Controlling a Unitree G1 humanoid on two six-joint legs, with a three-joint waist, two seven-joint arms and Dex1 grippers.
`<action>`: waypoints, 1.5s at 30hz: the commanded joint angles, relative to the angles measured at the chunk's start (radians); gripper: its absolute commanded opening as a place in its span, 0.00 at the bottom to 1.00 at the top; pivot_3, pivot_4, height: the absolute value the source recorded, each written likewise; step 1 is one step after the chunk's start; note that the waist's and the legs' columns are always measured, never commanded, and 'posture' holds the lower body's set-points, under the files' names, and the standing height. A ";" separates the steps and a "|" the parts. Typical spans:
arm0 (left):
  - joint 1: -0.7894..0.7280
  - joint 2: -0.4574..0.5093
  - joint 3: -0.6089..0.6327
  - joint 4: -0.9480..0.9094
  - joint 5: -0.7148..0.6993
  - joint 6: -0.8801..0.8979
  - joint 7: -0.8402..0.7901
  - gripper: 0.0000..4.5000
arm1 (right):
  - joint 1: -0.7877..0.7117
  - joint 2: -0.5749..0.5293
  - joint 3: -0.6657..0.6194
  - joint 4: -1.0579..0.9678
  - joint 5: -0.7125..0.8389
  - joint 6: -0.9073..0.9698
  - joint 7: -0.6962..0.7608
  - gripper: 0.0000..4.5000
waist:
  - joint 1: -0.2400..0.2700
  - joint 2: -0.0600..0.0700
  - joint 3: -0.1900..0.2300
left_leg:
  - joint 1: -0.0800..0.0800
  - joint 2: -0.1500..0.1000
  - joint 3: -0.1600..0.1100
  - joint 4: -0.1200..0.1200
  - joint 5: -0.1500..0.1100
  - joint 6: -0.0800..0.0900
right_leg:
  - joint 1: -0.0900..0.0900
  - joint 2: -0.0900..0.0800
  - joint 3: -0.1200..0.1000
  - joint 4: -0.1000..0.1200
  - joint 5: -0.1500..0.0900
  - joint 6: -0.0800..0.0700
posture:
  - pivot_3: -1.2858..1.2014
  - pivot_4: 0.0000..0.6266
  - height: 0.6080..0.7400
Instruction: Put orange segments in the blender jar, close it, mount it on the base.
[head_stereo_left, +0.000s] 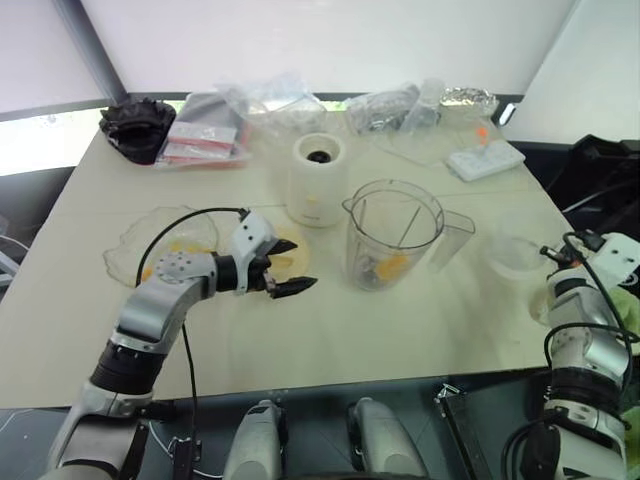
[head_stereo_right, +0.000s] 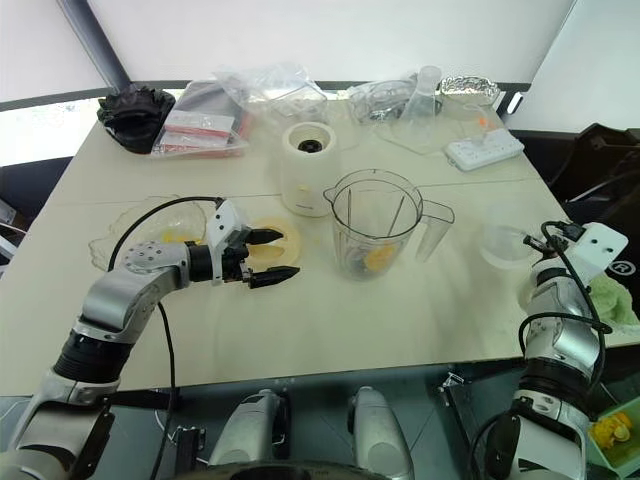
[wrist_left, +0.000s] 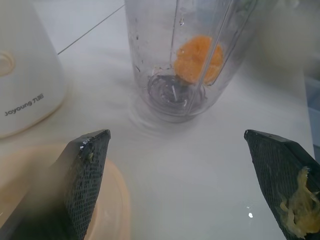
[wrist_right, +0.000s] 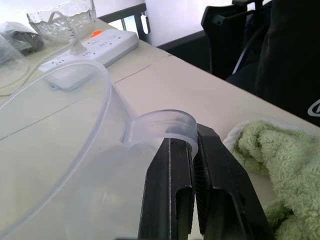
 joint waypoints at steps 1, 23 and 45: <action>-0.011 -0.006 0.041 -0.018 -0.035 -0.035 -0.011 1.00 | -0.011 -0.020 -0.005 -0.126 0.018 0.026 -0.001 0.01 | 0.000 0.001 0.001 | 0.000 0.000 0.000 -0.001 0.000 0.000 | -0.001 0.000 0.001 0.000 0.000 0.000 | 0.52 0.24 1.00; 0.005 -0.058 0.060 -0.002 -0.079 -0.110 -0.007 1.00 | -0.137 -0.242 0.026 -0.536 0.114 0.388 0.082 0.01 | 0.000 0.001 0.001 | -0.003 -0.001 0.015 -0.010 0.000 0.000 | -0.013 0.001 0.013 0.001 0.002 0.005 | 0.52 0.24 1.00; -0.007 -0.065 0.052 0.013 -0.077 -0.116 -0.012 1.00 | -0.129 -0.408 0.136 -0.800 0.156 0.527 0.317 0.01 | 0.005 0.001 0.001 | -0.003 -0.001 0.015 -0.009 0.000 0.000 | -0.014 0.001 0.013 0.000 0.001 0.005 | 0.52 0.24 1.00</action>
